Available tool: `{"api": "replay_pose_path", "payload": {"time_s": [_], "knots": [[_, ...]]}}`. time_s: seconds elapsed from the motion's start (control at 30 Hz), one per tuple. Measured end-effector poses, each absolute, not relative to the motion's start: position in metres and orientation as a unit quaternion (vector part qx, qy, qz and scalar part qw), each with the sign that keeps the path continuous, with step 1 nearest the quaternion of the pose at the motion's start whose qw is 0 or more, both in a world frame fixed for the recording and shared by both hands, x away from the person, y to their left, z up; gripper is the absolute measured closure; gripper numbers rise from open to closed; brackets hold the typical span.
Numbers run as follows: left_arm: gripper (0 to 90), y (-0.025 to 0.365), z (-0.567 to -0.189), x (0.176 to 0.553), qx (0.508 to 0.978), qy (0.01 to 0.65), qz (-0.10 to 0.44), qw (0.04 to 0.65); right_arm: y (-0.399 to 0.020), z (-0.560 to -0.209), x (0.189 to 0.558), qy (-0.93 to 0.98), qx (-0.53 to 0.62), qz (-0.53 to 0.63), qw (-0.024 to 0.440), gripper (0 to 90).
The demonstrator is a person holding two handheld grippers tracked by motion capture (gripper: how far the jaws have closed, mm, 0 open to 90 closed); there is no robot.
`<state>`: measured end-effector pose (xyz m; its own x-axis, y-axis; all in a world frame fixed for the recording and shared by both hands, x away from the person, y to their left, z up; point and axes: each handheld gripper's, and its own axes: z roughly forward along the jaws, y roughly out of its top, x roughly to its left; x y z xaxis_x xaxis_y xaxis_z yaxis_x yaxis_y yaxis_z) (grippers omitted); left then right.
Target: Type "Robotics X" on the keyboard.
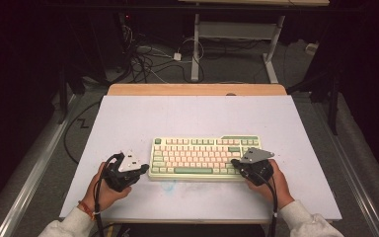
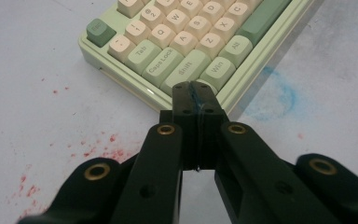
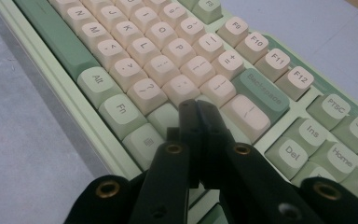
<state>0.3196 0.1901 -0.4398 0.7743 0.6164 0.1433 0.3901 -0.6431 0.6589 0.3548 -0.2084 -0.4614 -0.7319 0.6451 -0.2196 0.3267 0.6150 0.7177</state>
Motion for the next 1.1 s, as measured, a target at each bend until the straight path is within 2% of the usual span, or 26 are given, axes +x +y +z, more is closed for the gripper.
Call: {"api": "replay_pose_path", "payload": {"time_s": [1.1], "knots": [[87.1,0.143,-0.437,0.352,0.906,0.250,0.172,0.295,-0.209,-0.462,0.355,0.867,0.280,0.338,0.235,90.0]]}}
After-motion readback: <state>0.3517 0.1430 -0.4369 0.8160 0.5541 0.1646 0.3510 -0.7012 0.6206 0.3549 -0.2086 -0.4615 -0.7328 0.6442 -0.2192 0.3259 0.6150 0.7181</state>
